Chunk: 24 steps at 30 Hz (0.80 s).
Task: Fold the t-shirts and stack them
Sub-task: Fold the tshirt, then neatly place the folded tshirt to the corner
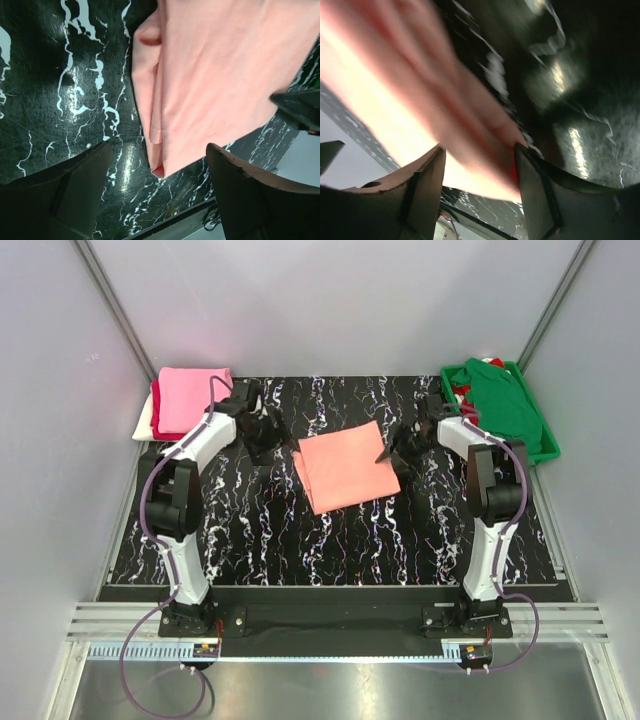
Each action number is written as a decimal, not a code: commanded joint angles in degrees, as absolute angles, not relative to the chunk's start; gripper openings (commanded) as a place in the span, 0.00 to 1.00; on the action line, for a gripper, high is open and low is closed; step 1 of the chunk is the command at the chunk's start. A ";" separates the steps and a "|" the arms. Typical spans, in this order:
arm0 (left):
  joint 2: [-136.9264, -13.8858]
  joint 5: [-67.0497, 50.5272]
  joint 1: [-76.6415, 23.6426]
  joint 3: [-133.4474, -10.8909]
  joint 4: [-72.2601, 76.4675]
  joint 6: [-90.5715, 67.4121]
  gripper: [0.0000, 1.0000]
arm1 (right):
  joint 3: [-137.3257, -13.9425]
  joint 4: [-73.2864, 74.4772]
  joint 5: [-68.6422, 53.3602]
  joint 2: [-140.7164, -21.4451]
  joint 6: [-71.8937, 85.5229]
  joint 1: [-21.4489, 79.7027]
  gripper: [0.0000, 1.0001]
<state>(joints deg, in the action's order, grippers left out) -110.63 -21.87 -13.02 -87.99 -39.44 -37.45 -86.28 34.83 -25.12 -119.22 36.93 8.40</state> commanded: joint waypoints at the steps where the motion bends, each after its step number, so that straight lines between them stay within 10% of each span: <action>1: -110.65 -22.33 -14.15 -84.56 -34.19 -35.34 0.81 | -75.35 26.92 -25.40 -113.22 40.68 11.50 0.63; 8: -109.78 -21.36 -14.41 -81.03 -33.57 -33.40 0.77 | -62.32 25.56 -21.90 -104.07 40.79 15.03 0.66; 24: -121.72 -23.55 -14.77 -95.09 -31.20 -26.54 0.74 | -77.60 37.98 -18.19 -99.13 31.64 9.24 0.87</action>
